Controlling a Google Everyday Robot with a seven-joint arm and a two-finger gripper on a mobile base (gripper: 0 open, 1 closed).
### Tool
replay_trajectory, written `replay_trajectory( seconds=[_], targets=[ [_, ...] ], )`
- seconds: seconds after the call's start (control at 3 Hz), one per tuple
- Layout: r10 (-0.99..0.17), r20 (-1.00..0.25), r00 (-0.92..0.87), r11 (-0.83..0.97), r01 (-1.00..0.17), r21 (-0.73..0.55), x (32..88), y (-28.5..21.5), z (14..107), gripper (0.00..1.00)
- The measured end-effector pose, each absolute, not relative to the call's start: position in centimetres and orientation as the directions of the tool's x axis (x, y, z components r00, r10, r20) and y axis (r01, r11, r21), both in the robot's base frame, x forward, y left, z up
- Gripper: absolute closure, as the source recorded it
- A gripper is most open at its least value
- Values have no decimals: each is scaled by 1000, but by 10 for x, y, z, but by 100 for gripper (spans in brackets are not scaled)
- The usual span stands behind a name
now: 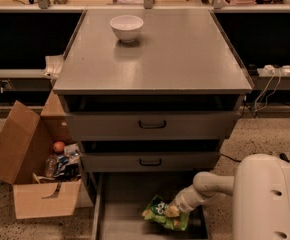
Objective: Place green rice chip bag into bottom drawer
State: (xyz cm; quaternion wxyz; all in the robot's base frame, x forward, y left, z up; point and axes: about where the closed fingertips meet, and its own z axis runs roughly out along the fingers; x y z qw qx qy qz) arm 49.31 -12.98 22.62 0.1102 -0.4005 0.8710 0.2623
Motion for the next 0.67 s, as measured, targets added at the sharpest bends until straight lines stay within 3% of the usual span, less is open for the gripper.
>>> replay_trajectory(
  seconds=[0.33,0.67],
  targets=[
    [-640,-406,-652,537,-758,370,494,-130,226,6],
    [-626,-440,-644,525,-765,372,495,-129,229,0]
  ],
)
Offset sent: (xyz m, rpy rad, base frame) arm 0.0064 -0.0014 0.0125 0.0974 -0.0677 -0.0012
